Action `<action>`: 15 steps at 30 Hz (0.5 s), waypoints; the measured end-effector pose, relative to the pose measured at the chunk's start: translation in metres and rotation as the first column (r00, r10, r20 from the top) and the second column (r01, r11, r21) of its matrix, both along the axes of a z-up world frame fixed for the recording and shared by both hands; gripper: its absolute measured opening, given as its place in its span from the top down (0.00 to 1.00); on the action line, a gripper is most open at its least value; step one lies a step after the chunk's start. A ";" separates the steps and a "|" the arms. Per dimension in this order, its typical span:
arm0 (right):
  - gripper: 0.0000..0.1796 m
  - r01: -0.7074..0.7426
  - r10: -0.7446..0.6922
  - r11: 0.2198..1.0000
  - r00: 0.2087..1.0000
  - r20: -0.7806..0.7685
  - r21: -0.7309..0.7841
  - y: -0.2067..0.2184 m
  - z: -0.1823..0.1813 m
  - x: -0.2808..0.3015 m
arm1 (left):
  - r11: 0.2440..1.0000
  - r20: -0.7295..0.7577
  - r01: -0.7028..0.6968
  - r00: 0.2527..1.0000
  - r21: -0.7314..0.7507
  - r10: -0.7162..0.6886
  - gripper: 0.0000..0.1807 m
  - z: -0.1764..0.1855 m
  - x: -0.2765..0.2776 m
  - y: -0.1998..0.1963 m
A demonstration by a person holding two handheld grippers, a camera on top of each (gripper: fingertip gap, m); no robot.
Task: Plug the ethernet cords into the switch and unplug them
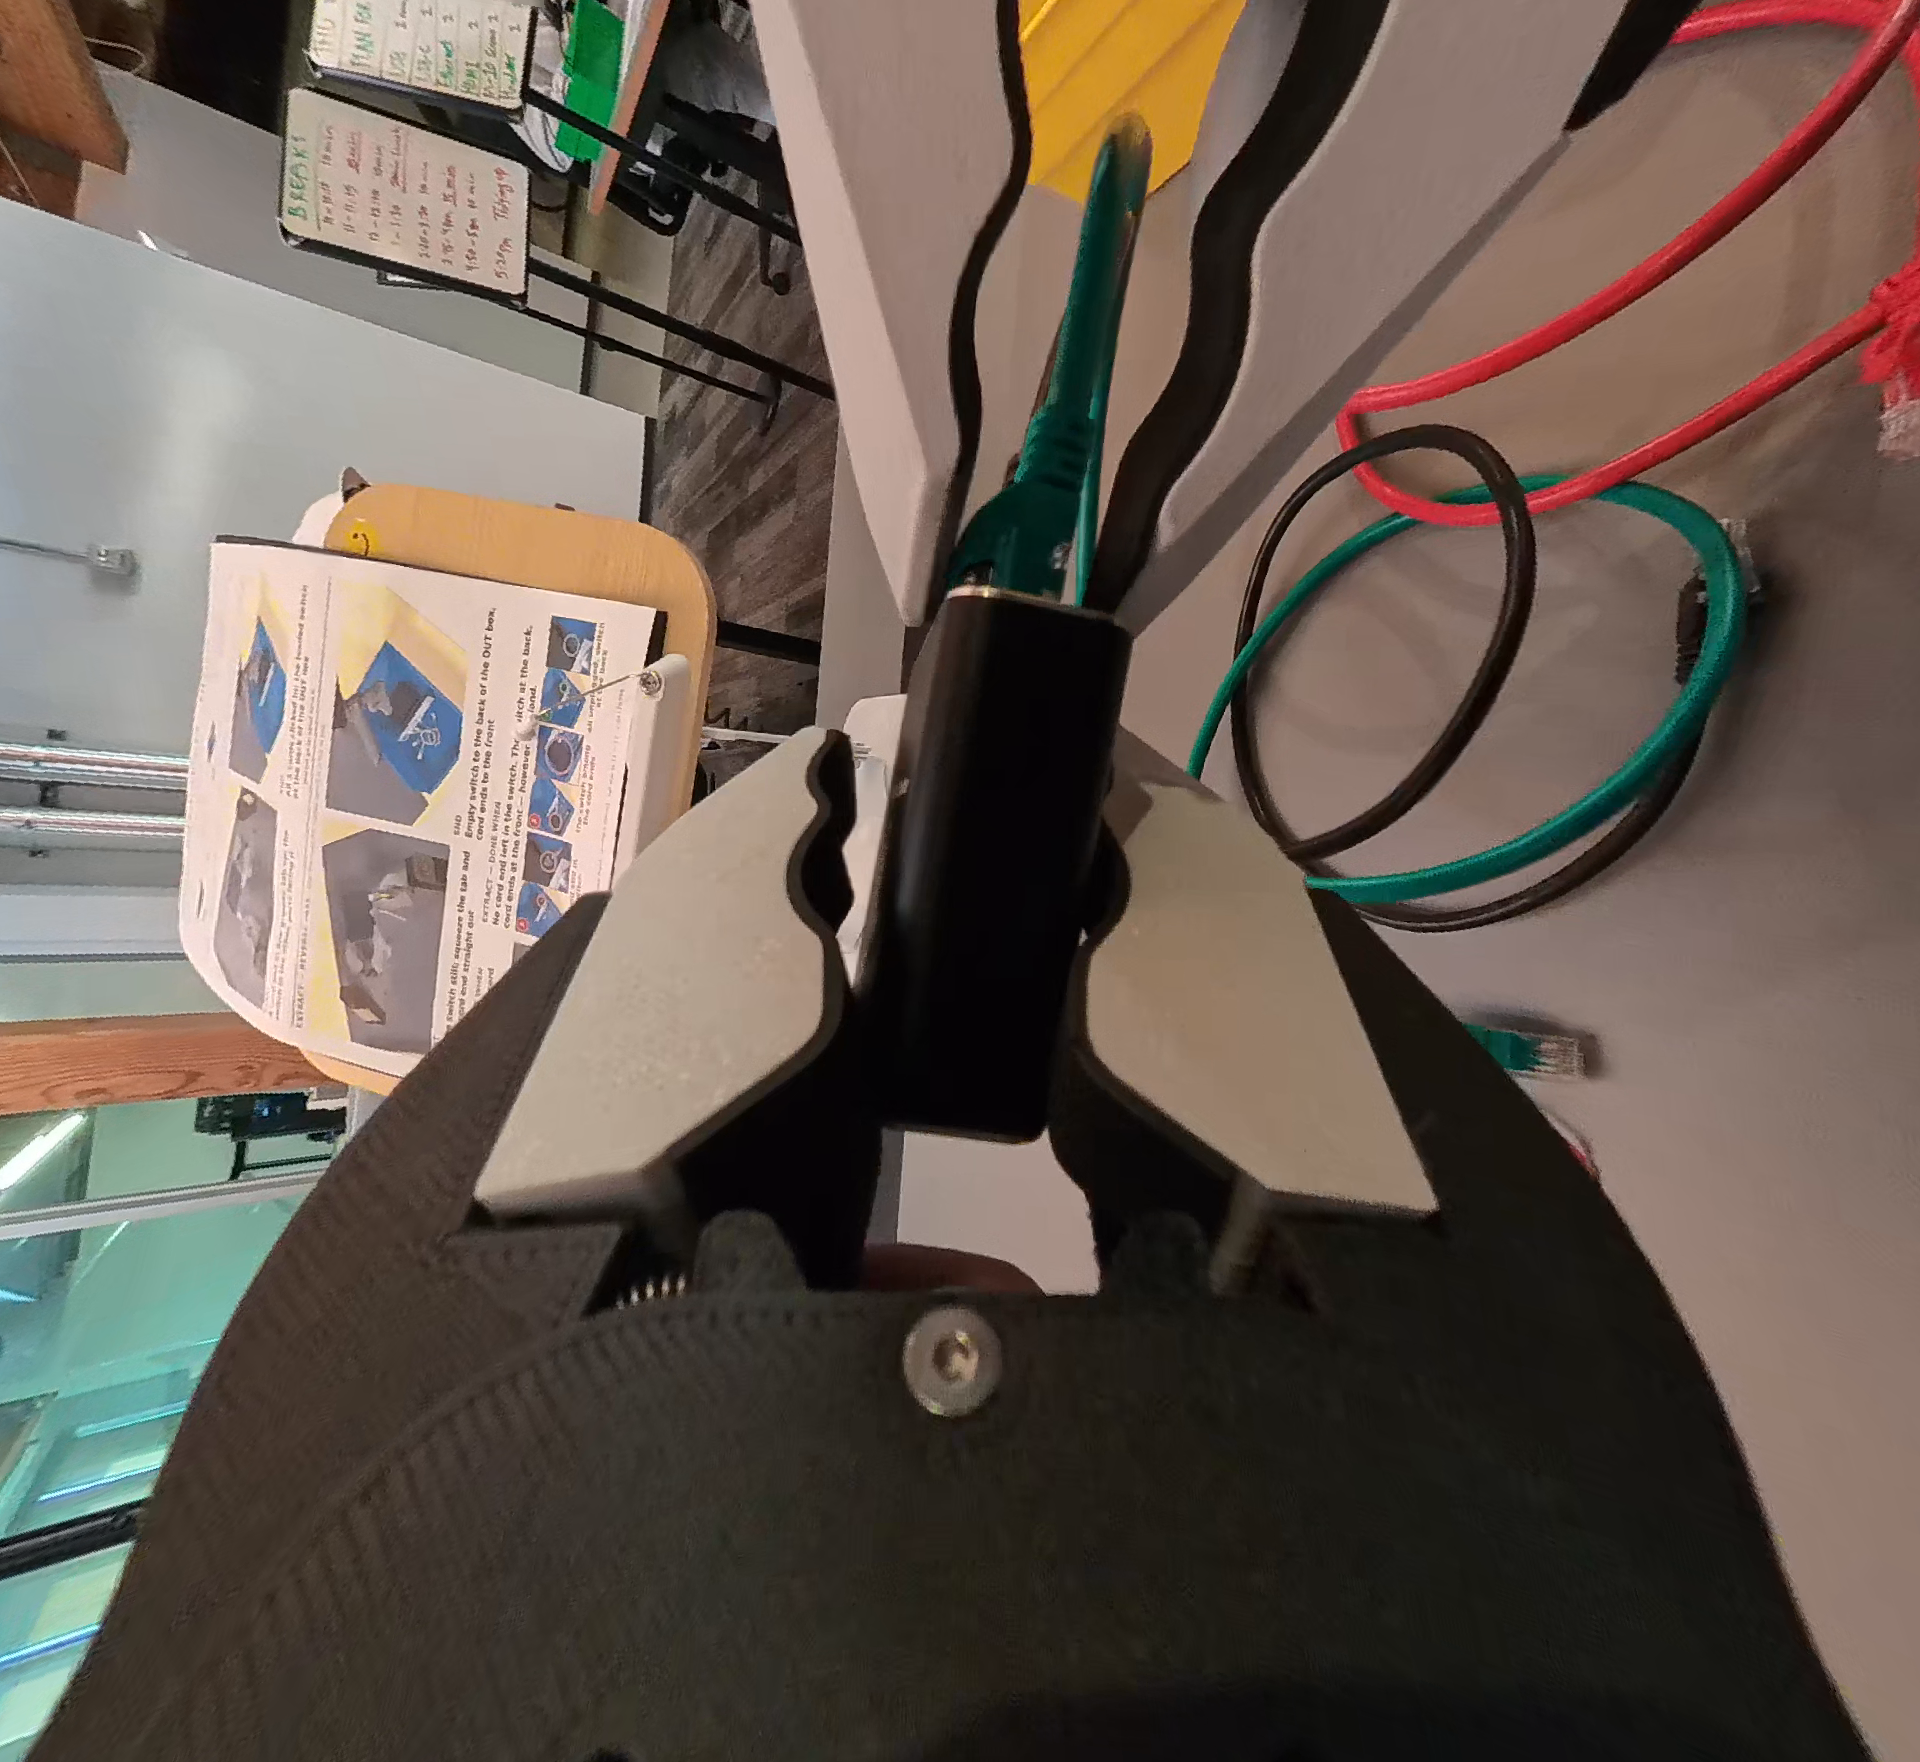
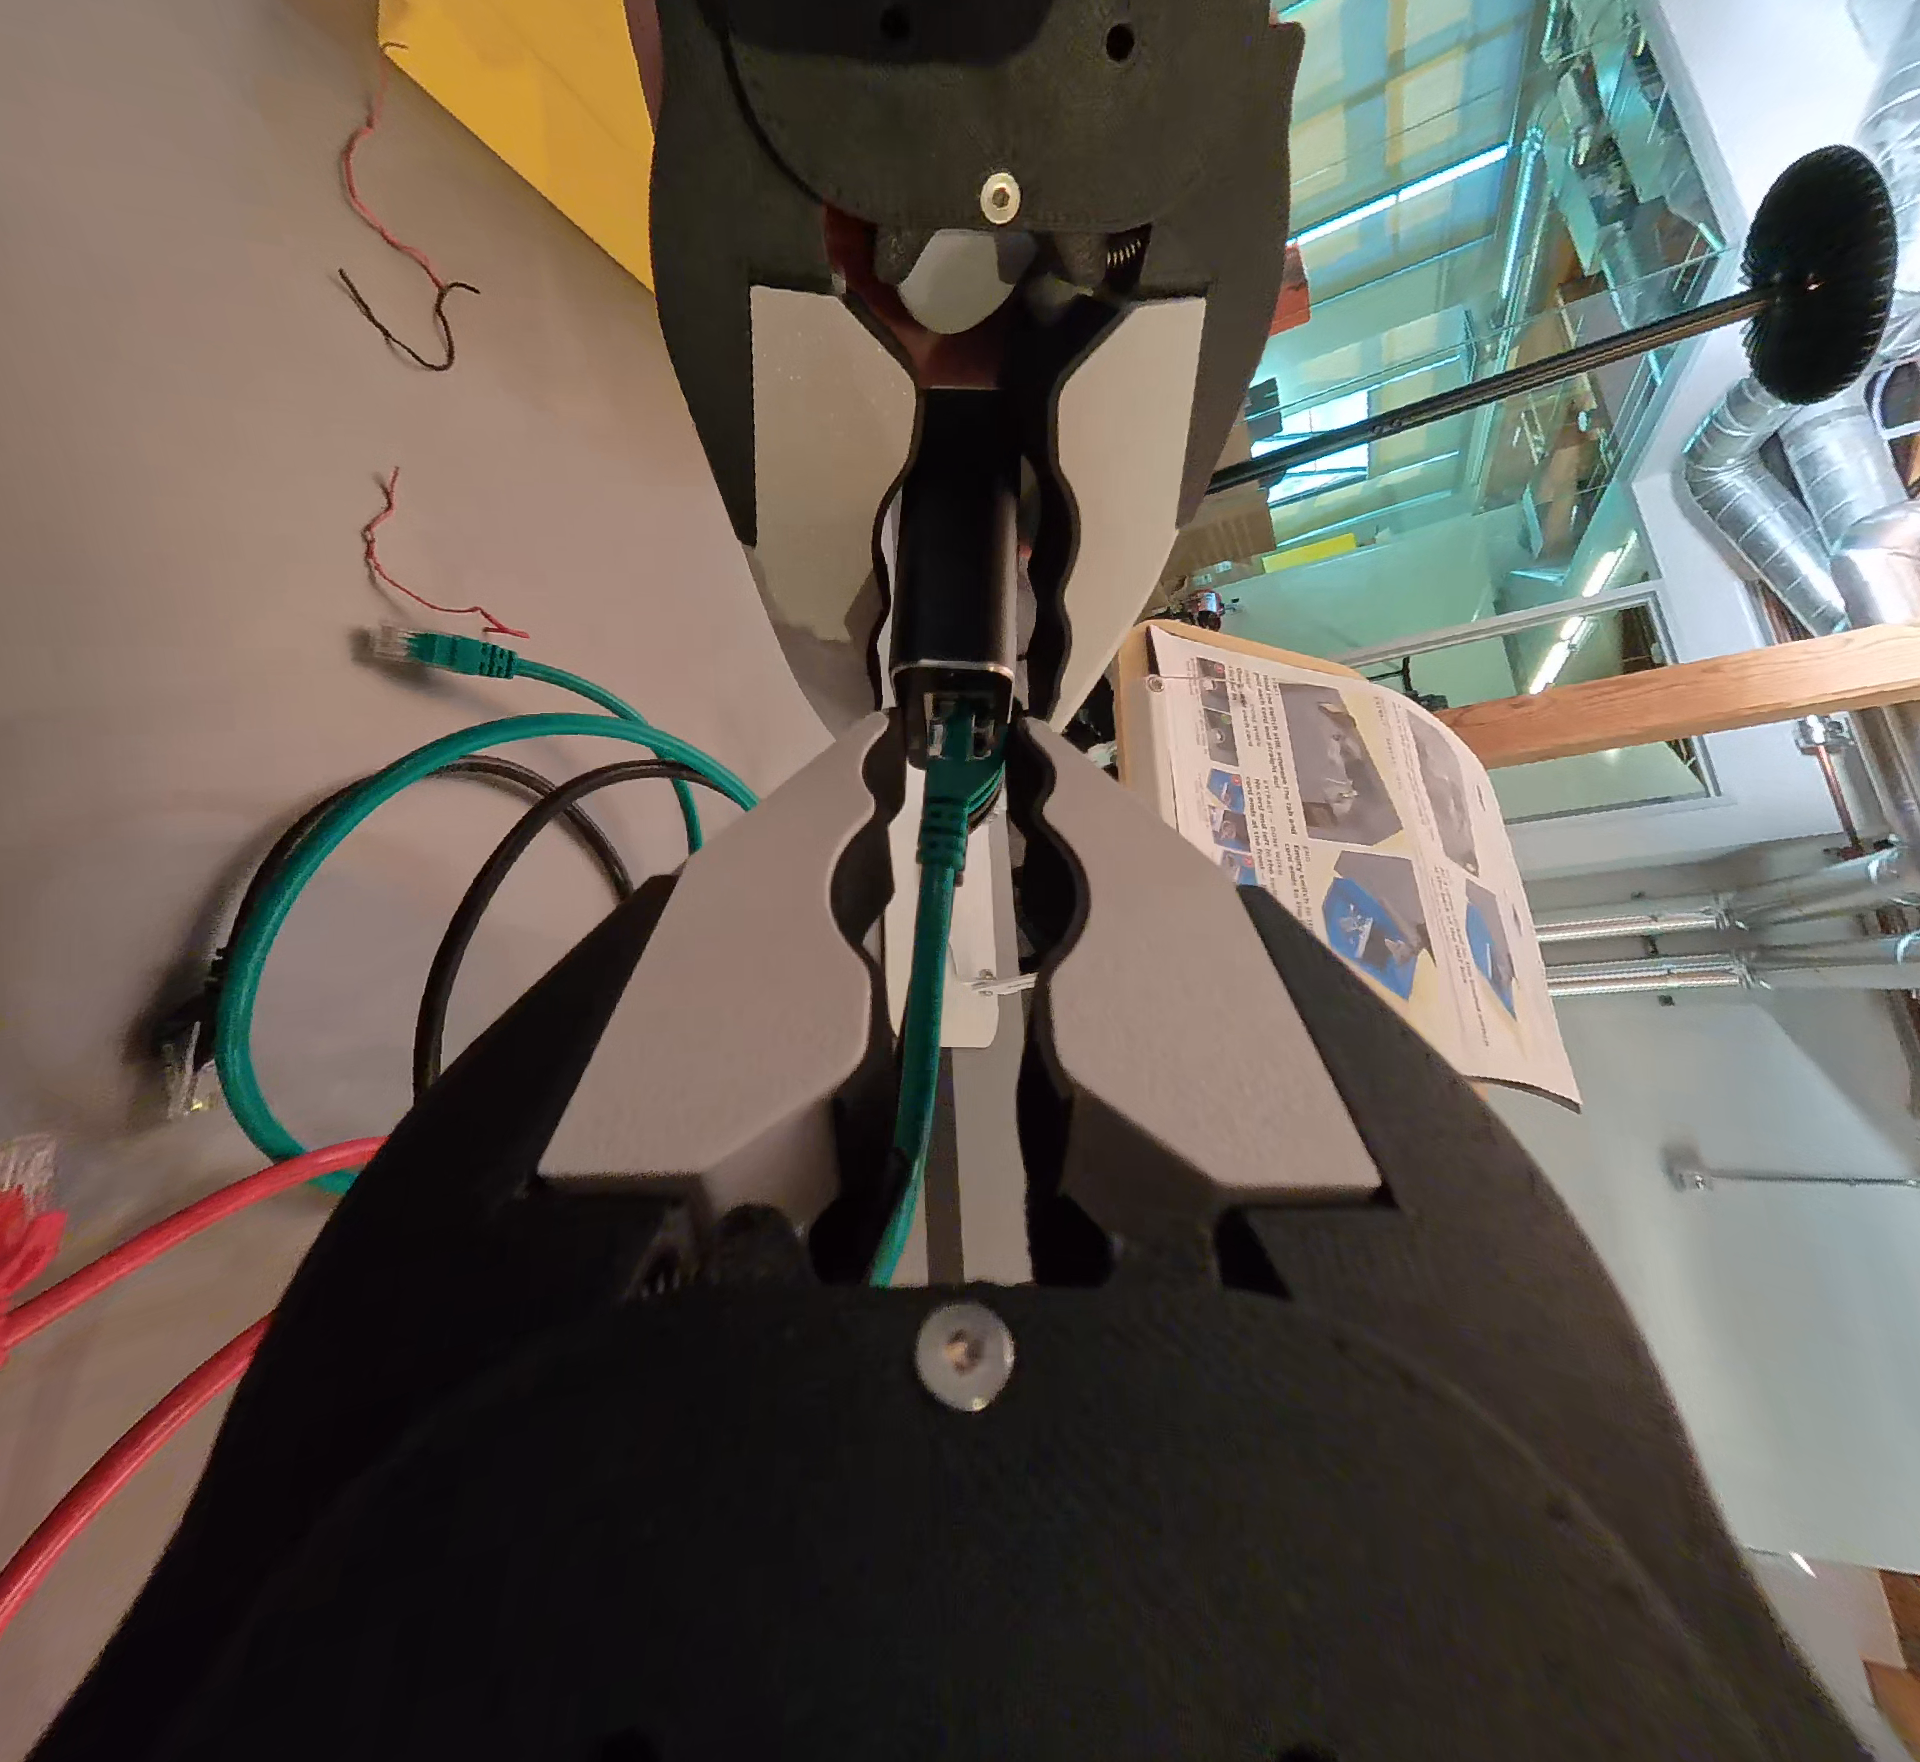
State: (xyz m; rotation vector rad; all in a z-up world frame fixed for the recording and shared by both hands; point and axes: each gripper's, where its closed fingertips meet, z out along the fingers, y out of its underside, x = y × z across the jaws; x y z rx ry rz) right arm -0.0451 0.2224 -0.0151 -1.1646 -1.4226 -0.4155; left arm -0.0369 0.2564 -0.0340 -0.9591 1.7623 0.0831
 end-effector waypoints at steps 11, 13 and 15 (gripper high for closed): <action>0.90 -0.002 0.002 1.000 0.999 -0.035 0.004 0.001 0.004 0.005 | 1.000 -0.001 0.016 1.000 0.002 -0.016 0.78 0.005 0.005 0.001; 0.89 -0.005 0.005 1.000 0.999 -0.041 -0.004 0.000 0.005 0.007 | 1.000 0.004 0.016 1.000 0.005 -0.016 0.78 0.007 0.006 0.002; 0.89 0.000 0.000 1.000 0.999 -0.040 -0.006 0.000 0.006 0.010 | 1.000 0.011 0.017 1.000 0.003 -0.017 0.78 0.009 0.007 0.002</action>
